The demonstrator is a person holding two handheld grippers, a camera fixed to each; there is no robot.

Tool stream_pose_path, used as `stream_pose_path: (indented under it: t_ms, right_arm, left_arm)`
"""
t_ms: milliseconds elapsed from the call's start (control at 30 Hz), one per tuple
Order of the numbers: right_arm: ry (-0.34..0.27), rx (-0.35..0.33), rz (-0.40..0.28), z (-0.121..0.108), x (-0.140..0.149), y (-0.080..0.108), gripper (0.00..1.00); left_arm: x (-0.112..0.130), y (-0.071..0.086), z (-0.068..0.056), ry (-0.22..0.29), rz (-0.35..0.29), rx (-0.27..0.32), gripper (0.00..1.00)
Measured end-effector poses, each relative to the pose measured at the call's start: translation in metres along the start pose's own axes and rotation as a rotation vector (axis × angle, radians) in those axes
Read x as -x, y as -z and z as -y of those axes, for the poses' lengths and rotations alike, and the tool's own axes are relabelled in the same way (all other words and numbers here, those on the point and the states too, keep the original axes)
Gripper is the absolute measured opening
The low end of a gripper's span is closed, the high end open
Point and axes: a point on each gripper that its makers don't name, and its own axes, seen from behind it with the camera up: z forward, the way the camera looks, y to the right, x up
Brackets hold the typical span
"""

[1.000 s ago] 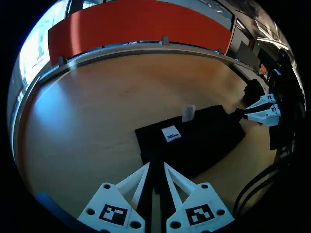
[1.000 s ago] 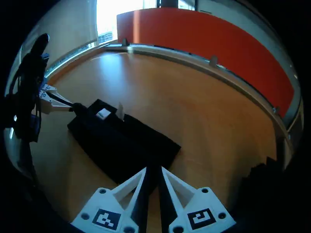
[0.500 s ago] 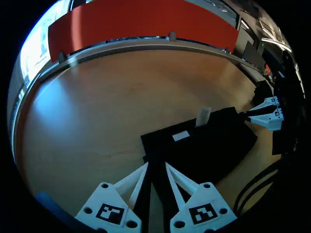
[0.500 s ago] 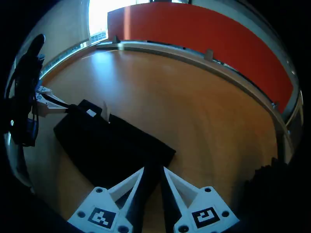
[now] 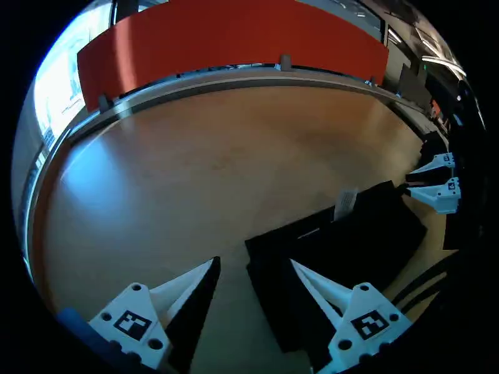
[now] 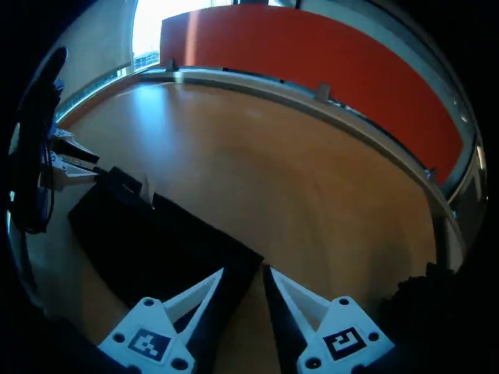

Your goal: Fold towel

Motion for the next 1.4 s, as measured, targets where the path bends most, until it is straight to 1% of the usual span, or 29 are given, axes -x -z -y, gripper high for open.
stream_pose_path:
  t_ms: [67, 133, 200, 300, 400, 467, 833, 1167, 1400]
  right_arm:
    - [-0.006, 0.009, -0.006, -0.003, -0.002, 0.0, 0.48]
    - [-0.007, 0.019, -0.012, -0.007, -0.003, 0.001, 0.5]
    - [-0.006, 0.029, -0.017, -0.01, -0.004, 0.001, 0.56]
    - [-0.008, 0.038, -0.026, -0.013, -0.007, 0.004, 0.66]
    - [-0.014, 0.033, -0.039, -0.012, -0.01, 0.007, 0.75]
    - [-0.018, 0.024, -0.048, -0.01, -0.011, 0.01, 0.85]
    - [-0.024, 0.007, -0.05, -0.002, 0.001, 0.029, 0.86]
    - [-0.02, 0.002, -0.05, 0.007, 0.018, 0.054, 0.86]
    - [-0.027, -0.006, -0.059, 0.015, 0.025, 0.067, 0.86]
  left_arm:
    - [-0.002, 0.001, 0.003, 0.002, -0.005, -0.008, 0.8]
    - [-0.005, 0.002, 0.006, 0.006, -0.012, -0.018, 0.85]
    - [-0.008, 0.003, 0.009, 0.011, -0.021, -0.029, 0.89]
    - [-0.011, 0.007, 0.013, 0.019, -0.033, -0.042, 0.9]
    - [-0.014, 0.011, 0.015, 0.025, -0.042, -0.045, 0.9]
    - [-0.015, 0.013, 0.014, 0.028, -0.045, -0.042, 0.89]
    - [-0.003, 0.023, 0.009, 0.034, -0.04, -0.034, 0.9]
    - [0.018, 0.042, 0.001, 0.044, -0.037, -0.033, 0.9]
    - [0.032, 0.055, -0.006, 0.069, -0.041, -0.034, 0.9]
